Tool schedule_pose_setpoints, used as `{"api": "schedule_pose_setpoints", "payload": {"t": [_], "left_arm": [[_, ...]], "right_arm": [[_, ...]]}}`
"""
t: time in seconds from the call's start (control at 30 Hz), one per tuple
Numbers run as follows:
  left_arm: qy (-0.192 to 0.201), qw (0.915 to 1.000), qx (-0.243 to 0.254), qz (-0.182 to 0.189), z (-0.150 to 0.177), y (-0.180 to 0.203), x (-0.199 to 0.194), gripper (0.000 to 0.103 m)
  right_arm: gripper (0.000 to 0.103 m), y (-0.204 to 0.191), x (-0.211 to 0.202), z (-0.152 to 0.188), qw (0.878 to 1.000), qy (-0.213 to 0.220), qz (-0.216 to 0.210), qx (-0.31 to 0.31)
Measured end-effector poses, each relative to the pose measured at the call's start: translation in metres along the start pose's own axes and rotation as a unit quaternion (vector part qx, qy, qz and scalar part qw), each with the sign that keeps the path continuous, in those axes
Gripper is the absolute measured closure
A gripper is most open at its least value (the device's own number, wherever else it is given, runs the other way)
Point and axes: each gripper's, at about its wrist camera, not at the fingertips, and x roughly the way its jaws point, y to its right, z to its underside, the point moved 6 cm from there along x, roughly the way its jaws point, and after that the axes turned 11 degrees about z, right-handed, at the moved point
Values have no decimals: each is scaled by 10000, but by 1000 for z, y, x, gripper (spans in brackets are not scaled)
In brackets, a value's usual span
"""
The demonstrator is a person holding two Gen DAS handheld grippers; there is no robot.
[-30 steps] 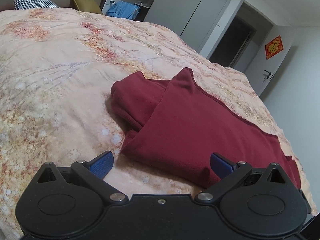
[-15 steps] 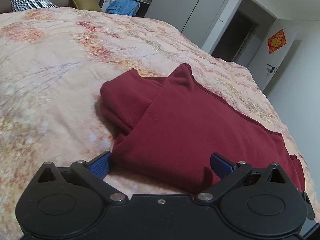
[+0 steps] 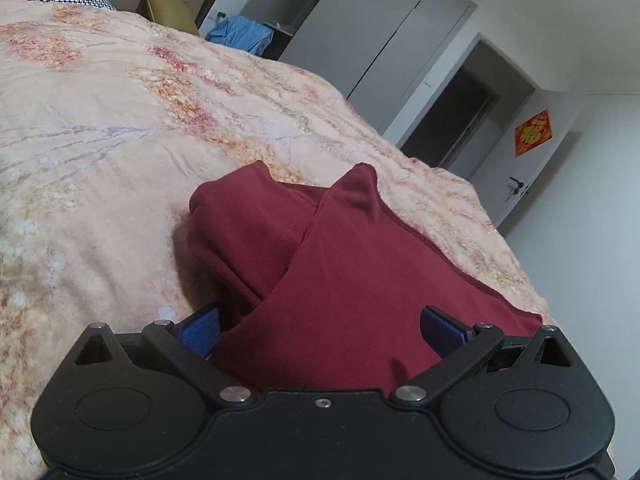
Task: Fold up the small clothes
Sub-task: 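Grasp the folded sweater edge with the left gripper and lift it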
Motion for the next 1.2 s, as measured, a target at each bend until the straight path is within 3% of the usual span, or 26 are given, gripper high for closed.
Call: {"api": "schedule_pose_setpoints", "payload": {"t": [0.13, 0.57, 0.7, 0.87, 1.0, 1.2], "left_arm": [[62, 9999, -39, 107, 0, -1, -3, 1], [41, 9995, -310, -45, -25, -18, 30, 3], [54, 9996, -201, -210, -25, -17, 29, 15], [119, 9986, -289, -428, -27, -25, 25, 44], [99, 9987, -236, -446, -29, -24, 25, 49], [2, 9991, 109, -409, -38, -10, 26, 68]], "right_arm": [[0, 0, 0, 0, 10000, 2, 1, -1], [0, 0, 0, 0, 10000, 4, 5, -5], [0, 0, 0, 0, 10000, 3, 6, -4], [0, 0, 0, 0, 10000, 6, 9, -7], [0, 0, 0, 0, 10000, 7, 12, -10], [0, 0, 0, 0, 10000, 30, 47, -43]]}}
